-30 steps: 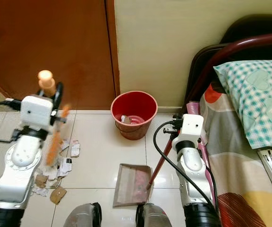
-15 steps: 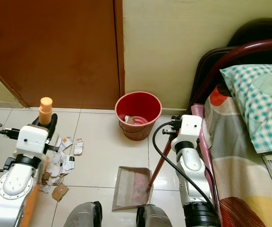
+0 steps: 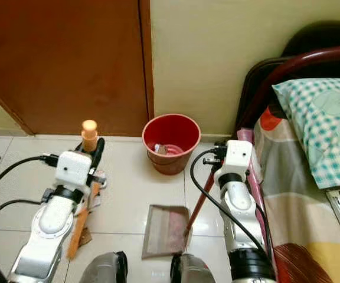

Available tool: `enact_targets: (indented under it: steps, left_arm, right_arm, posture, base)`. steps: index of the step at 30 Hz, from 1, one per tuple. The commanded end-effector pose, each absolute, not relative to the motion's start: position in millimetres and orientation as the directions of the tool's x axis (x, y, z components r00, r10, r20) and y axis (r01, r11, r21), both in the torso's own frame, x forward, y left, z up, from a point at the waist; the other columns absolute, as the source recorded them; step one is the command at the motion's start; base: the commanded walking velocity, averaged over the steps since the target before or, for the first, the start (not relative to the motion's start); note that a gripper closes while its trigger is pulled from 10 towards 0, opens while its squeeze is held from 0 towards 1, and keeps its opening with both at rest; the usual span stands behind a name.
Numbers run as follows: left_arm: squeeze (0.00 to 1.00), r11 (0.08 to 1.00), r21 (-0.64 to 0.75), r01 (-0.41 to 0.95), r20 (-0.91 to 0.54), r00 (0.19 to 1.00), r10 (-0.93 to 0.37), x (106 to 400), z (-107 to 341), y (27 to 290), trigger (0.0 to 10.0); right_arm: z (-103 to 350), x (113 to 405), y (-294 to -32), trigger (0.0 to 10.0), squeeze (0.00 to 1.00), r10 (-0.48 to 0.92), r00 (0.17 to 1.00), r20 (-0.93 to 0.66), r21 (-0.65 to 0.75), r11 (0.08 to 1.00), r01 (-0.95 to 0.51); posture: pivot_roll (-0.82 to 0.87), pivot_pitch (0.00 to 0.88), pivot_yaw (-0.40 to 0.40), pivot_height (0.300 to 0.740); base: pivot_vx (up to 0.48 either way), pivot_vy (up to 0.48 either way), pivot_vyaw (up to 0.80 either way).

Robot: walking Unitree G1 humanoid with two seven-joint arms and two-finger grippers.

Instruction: Sweep floor

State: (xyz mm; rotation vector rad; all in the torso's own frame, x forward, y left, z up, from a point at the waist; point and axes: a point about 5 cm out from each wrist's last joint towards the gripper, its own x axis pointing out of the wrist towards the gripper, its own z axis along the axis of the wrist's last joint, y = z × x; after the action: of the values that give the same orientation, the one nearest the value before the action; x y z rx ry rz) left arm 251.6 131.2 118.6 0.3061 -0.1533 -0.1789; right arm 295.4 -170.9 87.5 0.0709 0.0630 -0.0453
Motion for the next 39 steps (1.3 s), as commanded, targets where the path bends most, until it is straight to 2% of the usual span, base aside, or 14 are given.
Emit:
enact_targets:
  steps: [1,8,13,17,24,27,39]
  left_arm:
    - [0.0,0.934,0.321,0.157,0.153,0.965,-0.215,255.5,126.1,127.3,10.0]
    - [0.0,0.955,0.269,0.127,0.173,0.969,-0.177,262.5,133.4,125.2,10.0]
    - [0.0,0.988,0.121,0.095,0.162,0.98,-0.114,270.1,135.0,124.0,10.0]
    - [0.0,0.995,0.066,0.079,0.156,0.984,-0.088,275.0,136.4,123.3,10.0]
    - [0.0,0.999,0.028,0.018,0.166,0.986,-0.022,287.3,144.5,131.8,10.0]
    - [0.0,1.0,0.027,-0.003,0.167,0.986,-0.001,290.7,146.1,137.7,10.0]
    - [0.0,0.981,0.172,-0.088,0.158,0.986,0.06,282.7,143.0,194.7,10.0]
  right_arm:
    - [91.7,298.4,-175.5,10.0,0.0,-0.07,0.997,-0.043,0.063,0.995,0.073]
    - [93.2,301.8,-176.4,10.0,0.0,-0.084,0.996,-0.035,0.056,0.995,0.085]
    - [97.3,310.3,-172.2,10.0,0.0,-0.094,0.995,-0.023,0.046,0.994,0.095]
    - [99.7,316.9,-168.6,10.0,0.0,-0.1,0.995,-0.022,0.025,0.995,0.1]
    - [88.7,323.1,-159.2,10.0,0.0,-0.082,0.991,-0.107,-0.019,0.997,0.08]
    - [86.3,323.4,-157.3,10.0,0.0,-0.076,0.99,-0.12,-0.032,0.997,0.073]
    - [84.2,323.1,-158.6,10.0,0.0,-0.074,0.99,-0.122,-0.01,0.997,0.073]
  posture:
    - [0.01,0.142,-0.025,0.74]
    - [0.0,0.145,-0.023,0.74]
    - [0.0,0.148,-0.025,0.74]
    - [0.01,0.15,-0.028,0.74]
    - [0.01,0.152,-0.029,0.74]
    - [0.01,0.156,-0.028,0.74]
    - [0.01,0.161,-0.025,0.74]
  base:
    - [0.0,0.0,0.0]
    - [0.0,0.0,0.0]
    - [0.0,0.0,0.0]
    - [0.0,0.0,0.0]
    - [0.0,0.0,0.0]
    - [0.0,0.0,0.0]
    - [0.0,0.0,0.0]
